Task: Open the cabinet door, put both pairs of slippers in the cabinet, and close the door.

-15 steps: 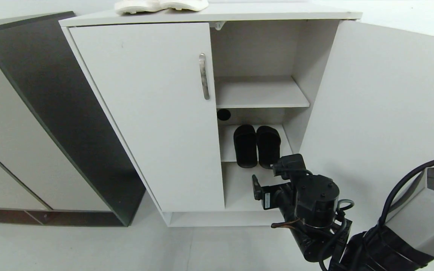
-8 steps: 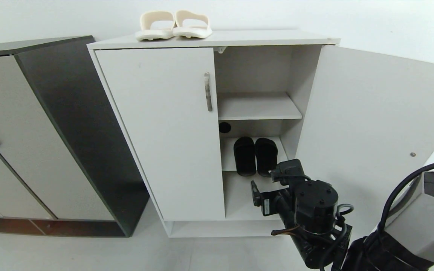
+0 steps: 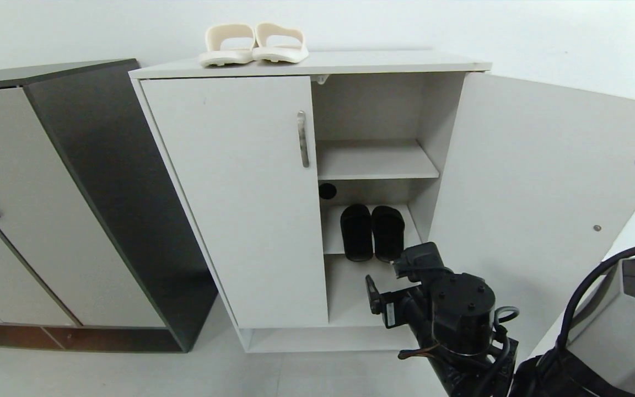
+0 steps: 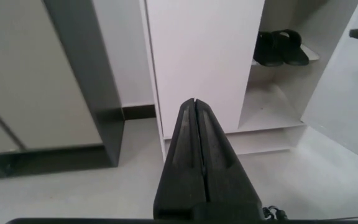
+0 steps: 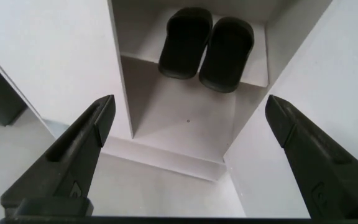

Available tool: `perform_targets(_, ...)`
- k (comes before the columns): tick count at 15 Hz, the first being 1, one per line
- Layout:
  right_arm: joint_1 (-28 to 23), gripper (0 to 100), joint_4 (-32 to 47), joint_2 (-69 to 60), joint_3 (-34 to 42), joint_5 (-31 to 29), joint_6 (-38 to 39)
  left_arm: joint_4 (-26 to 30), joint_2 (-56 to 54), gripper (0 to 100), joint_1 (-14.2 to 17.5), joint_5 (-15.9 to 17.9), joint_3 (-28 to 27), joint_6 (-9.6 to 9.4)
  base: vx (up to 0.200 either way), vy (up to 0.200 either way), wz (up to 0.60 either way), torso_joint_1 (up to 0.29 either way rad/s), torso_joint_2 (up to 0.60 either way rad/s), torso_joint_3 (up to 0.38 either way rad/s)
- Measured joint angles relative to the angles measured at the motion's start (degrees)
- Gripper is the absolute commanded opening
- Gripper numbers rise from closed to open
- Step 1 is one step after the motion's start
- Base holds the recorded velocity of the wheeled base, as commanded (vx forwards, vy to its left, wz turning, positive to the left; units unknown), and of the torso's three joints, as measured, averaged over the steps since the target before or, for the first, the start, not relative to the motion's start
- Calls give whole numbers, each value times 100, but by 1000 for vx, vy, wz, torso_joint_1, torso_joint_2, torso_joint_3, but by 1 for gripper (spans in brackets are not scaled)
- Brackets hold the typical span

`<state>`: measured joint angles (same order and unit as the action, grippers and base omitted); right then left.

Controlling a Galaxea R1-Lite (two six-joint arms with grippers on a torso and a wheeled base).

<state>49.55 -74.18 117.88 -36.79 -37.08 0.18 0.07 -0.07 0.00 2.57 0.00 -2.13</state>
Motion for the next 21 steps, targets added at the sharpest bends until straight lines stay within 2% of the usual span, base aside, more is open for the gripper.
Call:
perform_targets(13,-74,100,-271,65,162,-17,-199,2,0,0,0,-1,0,2,0,200,0,3,1,1)
perform_targets(21,-185,100,-528,65,243,95,-388,6,0,0,0,-4,0,22,0,0,0,0,0,0)
